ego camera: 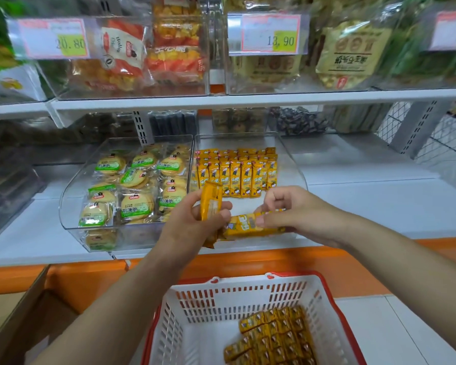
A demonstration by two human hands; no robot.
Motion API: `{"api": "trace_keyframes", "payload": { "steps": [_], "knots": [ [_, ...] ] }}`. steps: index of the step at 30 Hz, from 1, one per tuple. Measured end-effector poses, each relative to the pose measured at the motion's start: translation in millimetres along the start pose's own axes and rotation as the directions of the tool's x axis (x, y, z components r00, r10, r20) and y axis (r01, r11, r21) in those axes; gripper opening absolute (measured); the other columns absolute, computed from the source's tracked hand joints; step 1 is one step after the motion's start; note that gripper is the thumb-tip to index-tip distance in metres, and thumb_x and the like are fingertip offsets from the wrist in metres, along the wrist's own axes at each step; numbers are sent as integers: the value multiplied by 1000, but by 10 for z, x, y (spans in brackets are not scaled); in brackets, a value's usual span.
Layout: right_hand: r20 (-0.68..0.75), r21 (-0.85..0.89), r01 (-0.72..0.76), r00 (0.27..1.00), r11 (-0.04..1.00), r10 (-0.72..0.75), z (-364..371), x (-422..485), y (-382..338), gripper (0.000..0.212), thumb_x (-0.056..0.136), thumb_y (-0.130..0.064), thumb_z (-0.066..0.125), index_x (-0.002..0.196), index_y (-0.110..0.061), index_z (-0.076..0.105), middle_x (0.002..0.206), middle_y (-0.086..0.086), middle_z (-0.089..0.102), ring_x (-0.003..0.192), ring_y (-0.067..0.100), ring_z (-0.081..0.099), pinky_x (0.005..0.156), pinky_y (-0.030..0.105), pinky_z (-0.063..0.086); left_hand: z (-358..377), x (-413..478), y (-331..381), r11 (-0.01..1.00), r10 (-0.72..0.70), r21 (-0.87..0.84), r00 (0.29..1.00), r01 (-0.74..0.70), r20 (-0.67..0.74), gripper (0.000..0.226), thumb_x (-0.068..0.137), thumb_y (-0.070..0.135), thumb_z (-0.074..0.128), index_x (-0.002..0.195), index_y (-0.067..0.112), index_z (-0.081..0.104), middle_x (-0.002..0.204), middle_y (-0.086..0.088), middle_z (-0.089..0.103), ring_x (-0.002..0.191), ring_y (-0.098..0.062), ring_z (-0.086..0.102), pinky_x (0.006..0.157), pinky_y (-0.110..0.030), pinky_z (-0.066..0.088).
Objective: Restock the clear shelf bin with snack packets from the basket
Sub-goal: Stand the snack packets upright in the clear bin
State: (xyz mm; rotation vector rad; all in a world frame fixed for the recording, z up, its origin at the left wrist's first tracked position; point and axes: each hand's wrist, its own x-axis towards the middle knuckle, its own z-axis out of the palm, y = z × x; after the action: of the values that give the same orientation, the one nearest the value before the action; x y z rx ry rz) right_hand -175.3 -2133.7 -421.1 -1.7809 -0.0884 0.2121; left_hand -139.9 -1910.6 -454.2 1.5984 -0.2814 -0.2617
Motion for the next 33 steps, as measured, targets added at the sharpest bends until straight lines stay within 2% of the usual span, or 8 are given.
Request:
{"api": "trace_keyframes", "payload": {
  "steps": [2,6,10,13,18,24,29,33],
  "knots": [
    [88,-21,-64,994,998,66,39,-34,23,27,77,-2,80,90,-14,59,99,8,71,80,17,68,70,29,52,-13,-1,13,999,-11,-51,999,9,-40,25,94,15,70,118,17,63,108,4,78,77,-14,73,57,-25,52],
    [204,-48,-123,970,991,130,180,-64,31,68,78,-2,80,129,-38,54,114,6,63,80,17,69,70,27,53,-17,-20,72,983,-21,-184,1000,18,-11,24,94,13,68,117,15,64,109,-2,79,84,-15,76,61,-22,56],
    [219,-15,-85,972,996,86,228,-33,3,67,79,0,76,125,-43,54,122,17,57,89,25,67,75,37,56,-42,-23,86,976,-5,-218,1000,1,-15,20,93,13,69,112,19,65,107,-5,79,91,-21,77,71,-29,61],
    [111,37,-29,994,999,25,143,8,-42,53,80,5,75,112,-30,54,100,5,66,80,22,70,69,36,58,-86,-25,92,984,2,-179,1000,-3,-8,24,85,26,73,105,35,61,108,-1,78,92,-24,78,75,-38,63],
    [-265,-238,68,955,969,-132,-178,165,-136,44,71,-3,85,100,-21,58,103,9,63,67,17,63,74,43,57,-128,-24,95,994,-19,-103,1000,21,19,40,79,37,73,115,34,57,107,-2,78,89,-24,78,69,-33,62],
    [-372,-686,-23,870,727,-323,-617,633,-81,42,64,-15,90,88,-23,57,90,-1,67,80,27,64,76,43,54,-112,10,75,998,-43,-54,999,44,15,31,93,25,70,122,26,58,105,-3,77,85,-21,78,66,-30,61],
    [-325,-872,-182,909,454,-260,-946,1074,35,48,70,-33,87,112,-30,65,108,1,71,105,28,62,90,46,50,-80,62,41,999,-43,-27,999,44,29,33,93,26,70,123,24,58,107,-5,77,84,-19,78,66,-29,62],
    [-322,-891,-237,931,389,-172,-1095,1399,99,48,69,-35,86,111,-31,63,114,1,67,108,28,60,95,47,47,-59,111,-5,999,-35,-21,998,36,46,36,92,28,71,125,29,58,106,-6,76,85,-20,78,69,-31,63]
  ]
}}
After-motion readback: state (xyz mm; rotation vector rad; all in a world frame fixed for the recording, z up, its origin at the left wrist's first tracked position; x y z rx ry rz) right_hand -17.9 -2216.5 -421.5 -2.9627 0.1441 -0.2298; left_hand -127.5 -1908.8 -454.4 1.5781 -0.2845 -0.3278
